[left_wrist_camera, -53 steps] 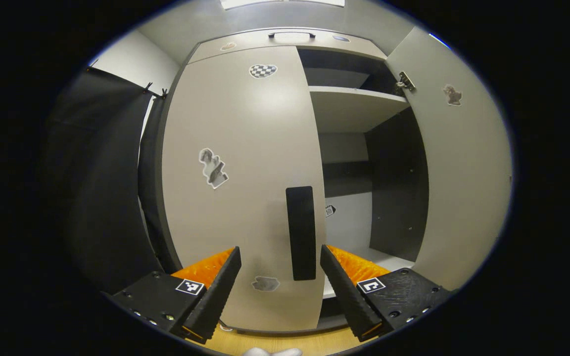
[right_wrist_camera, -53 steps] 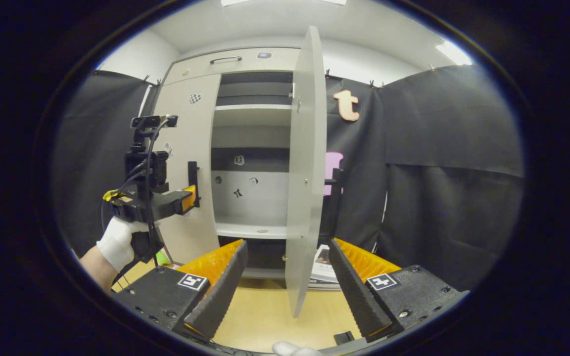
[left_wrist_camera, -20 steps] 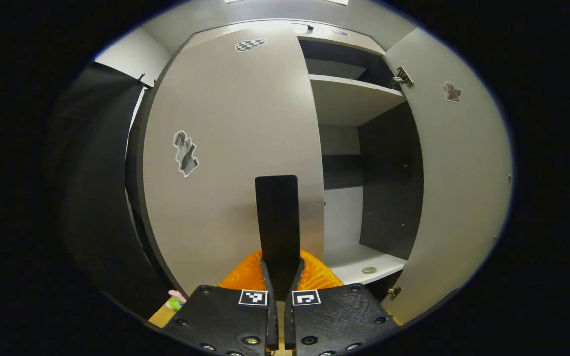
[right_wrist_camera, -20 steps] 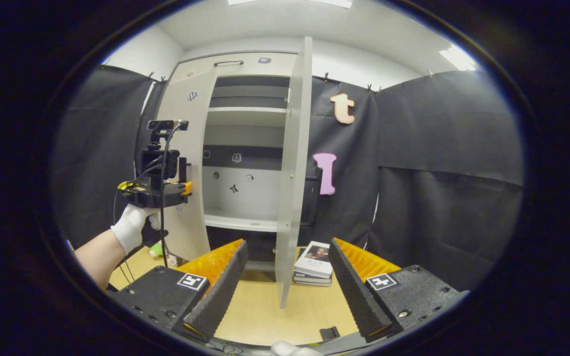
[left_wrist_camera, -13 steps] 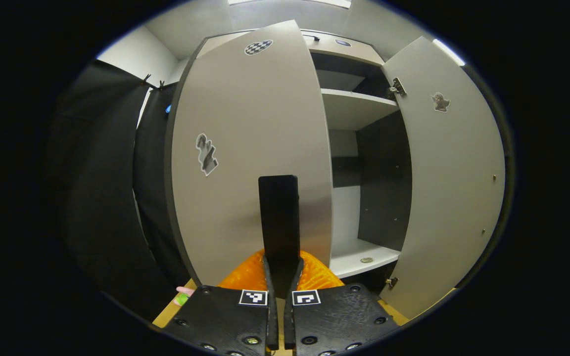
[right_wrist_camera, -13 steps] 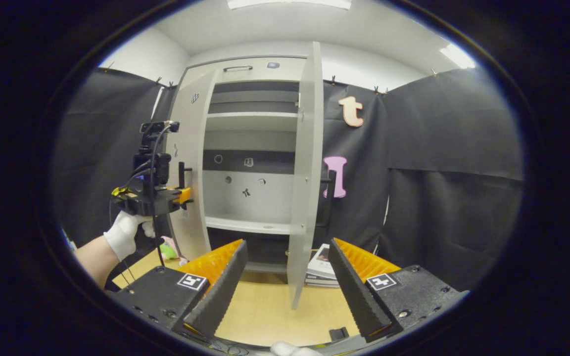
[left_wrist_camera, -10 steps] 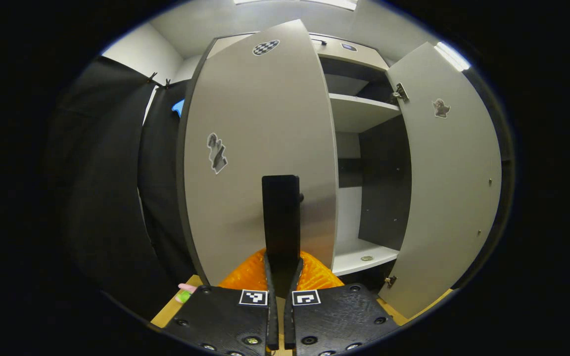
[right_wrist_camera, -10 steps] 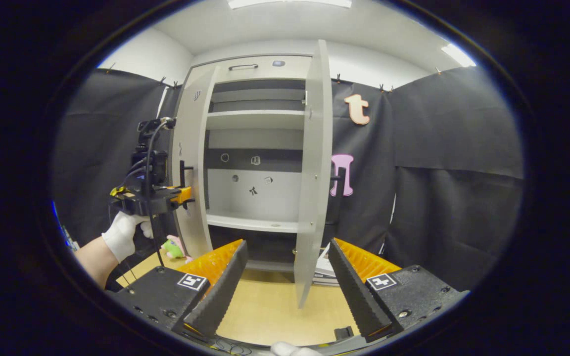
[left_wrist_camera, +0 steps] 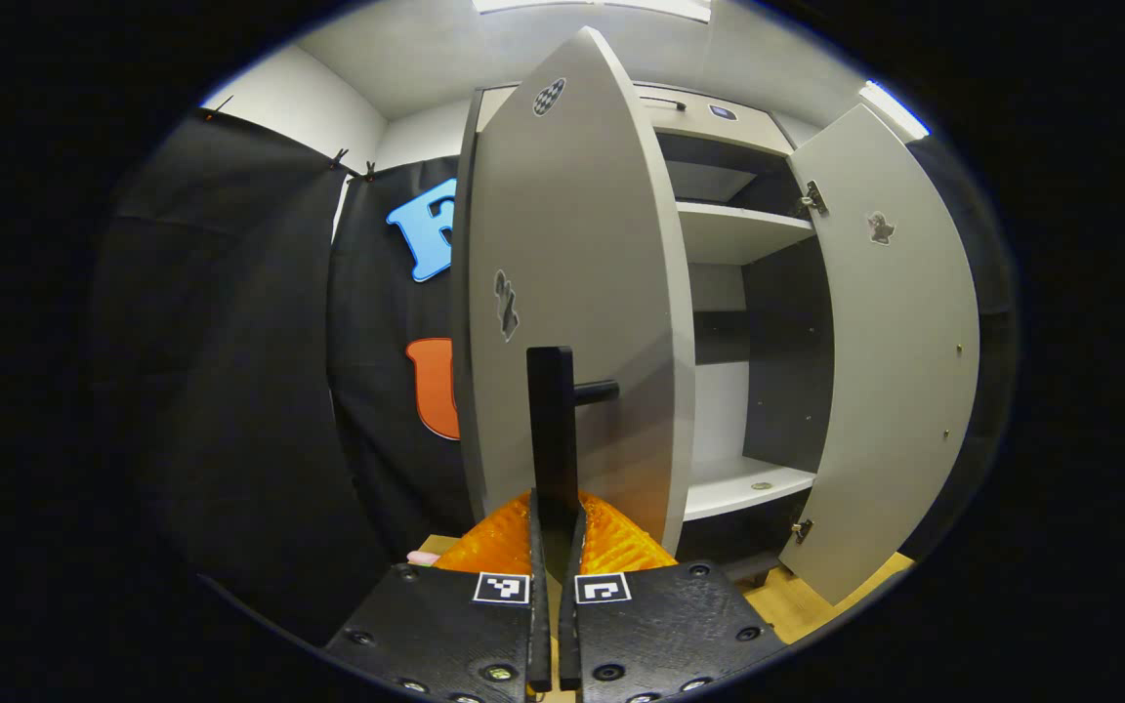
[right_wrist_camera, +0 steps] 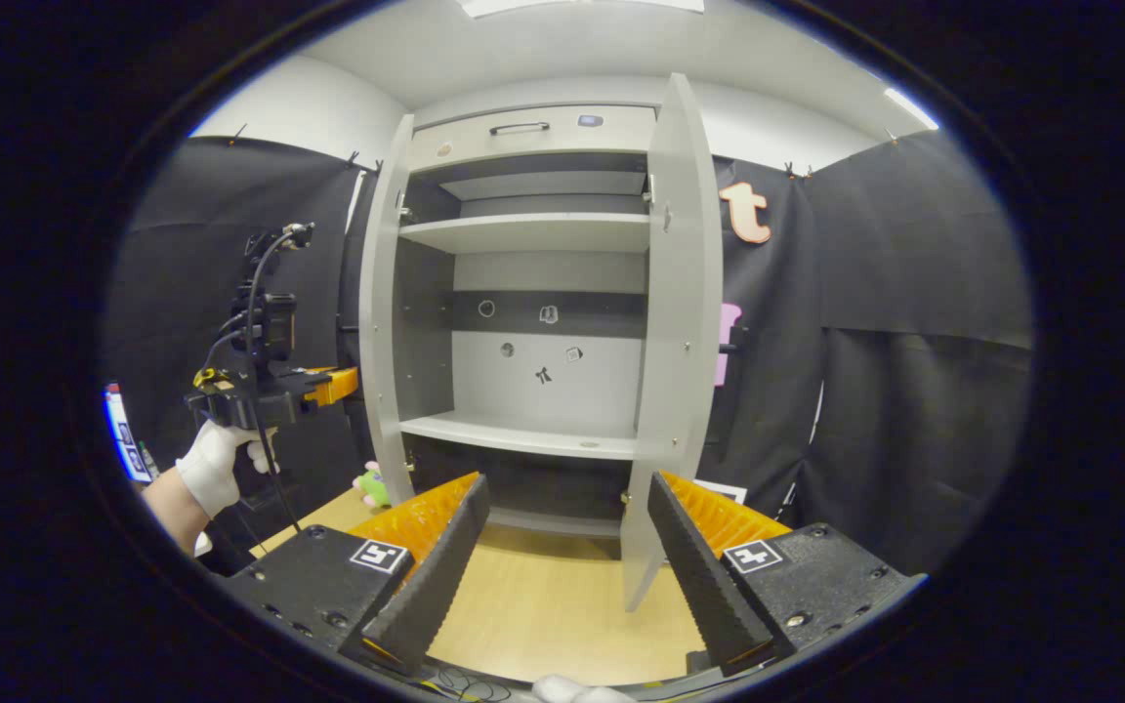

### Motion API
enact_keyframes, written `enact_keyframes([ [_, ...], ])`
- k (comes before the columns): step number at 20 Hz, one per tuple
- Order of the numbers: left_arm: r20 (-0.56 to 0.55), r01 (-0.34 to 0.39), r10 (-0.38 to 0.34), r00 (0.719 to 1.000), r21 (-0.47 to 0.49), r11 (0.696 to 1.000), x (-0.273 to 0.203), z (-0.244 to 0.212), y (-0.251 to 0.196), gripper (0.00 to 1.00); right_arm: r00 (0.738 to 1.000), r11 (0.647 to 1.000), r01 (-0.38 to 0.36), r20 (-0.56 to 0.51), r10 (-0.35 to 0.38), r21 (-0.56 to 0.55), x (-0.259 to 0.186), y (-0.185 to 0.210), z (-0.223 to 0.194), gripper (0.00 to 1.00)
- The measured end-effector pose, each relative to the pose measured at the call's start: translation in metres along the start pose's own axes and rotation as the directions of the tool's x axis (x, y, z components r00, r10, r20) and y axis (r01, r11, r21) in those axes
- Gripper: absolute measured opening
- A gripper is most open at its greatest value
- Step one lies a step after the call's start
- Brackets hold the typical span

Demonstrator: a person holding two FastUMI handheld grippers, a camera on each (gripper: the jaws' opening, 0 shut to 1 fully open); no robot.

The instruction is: Open the right door of the double-door shoe cabinet with the right hand, and open the left door with the left hand.

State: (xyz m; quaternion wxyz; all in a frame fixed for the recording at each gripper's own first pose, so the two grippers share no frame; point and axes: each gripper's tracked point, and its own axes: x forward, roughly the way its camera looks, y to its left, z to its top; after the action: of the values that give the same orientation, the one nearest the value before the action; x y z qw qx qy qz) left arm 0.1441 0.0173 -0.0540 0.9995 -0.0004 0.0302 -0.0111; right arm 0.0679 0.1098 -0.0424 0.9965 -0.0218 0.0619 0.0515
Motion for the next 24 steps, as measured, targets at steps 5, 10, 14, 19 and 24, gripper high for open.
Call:
enact_keyframes([
  [5, -0.002, -0.031, 0.031, 1.000, 0.032, 0.999, -0.006, -0.004, 0.025, 0.00, 0.999, 0.999, -0.039, 0.003, 0.039, -0.010, 0.004, 0.009, 0.000, 1.00],
  [10, -0.001, -0.024, 0.024, 1.000, 0.032, 0.999, -0.013, -0.005, 0.038, 0.00, 0.998, 0.998, -0.056, -0.006, 0.056, -0.003, 0.007, 0.015, -0.001, 1.00],
  [14, 0.005, -0.037, 0.037, 0.999, 0.054, 0.998, -0.017, -0.005, 0.053, 0.00, 0.997, 0.997, -0.074, -0.012, 0.074, -0.003, 0.008, 0.020, -0.002, 1.00],
  [19, 0.000, -0.075, 0.075, 0.997, 0.037, 0.997, -0.018, -0.009, 0.082, 0.00, 0.996, 0.996, -0.090, -0.015, 0.090, -0.003, 0.010, 0.024, -0.003, 1.00],
  [24, 0.023, -0.014, 0.014, 1.000, 0.010, 1.000, -0.016, -0.008, 0.092, 0.00, 0.996, 0.996, -0.091, -0.022, 0.091, -0.005, 0.009, 0.024, -0.005, 1.00],
])
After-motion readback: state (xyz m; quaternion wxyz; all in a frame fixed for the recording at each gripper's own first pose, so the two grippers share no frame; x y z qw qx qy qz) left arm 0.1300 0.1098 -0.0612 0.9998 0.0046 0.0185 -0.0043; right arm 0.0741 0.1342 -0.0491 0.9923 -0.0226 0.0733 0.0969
